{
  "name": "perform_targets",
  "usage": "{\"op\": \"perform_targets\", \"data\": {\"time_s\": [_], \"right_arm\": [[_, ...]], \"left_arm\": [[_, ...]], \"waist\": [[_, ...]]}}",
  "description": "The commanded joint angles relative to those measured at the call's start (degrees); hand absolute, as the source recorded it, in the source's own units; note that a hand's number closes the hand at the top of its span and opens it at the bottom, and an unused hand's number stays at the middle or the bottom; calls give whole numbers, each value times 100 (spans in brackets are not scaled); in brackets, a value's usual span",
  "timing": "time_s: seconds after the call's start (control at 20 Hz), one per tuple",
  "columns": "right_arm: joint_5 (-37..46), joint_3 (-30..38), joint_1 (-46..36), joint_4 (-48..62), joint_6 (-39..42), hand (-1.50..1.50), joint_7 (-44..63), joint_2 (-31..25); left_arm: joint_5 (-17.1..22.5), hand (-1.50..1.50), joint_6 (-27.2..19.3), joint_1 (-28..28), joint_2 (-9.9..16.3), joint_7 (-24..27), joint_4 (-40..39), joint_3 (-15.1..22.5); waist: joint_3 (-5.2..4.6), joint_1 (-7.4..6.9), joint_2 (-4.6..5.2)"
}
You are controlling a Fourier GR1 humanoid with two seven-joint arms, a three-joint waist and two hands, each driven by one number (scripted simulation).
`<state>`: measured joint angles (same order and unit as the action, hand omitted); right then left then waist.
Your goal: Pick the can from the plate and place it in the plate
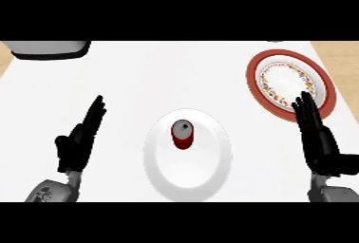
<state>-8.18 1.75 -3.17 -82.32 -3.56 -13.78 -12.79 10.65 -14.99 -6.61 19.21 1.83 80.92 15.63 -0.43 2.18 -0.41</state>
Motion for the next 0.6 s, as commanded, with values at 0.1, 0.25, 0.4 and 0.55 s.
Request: {"op": "perform_targets", "data": {"time_s": [0.1,0.25,0.4,0.55], "right_arm": [[-119,-327,-1529,-101,678,150,512,-266],[-353,-568,-2726,-105,1306,150,663,-340],[1415,-594,-3300,1055,-86,150,715,-549],[918,-297,-3437,2214,59,-150,-565,90]], "left_arm": [[296,0,271,155,-98,-356,-260,-17],[355,0,212,148,-339,-707,-606,121],[638,0,393,238,-521,-933,-332,193],[551,0,244,368,-521,-1005,-330,118]], "waist": [[37,-496,65],[27,-849,181],[39,-713,146],[50,-450,104]]}}
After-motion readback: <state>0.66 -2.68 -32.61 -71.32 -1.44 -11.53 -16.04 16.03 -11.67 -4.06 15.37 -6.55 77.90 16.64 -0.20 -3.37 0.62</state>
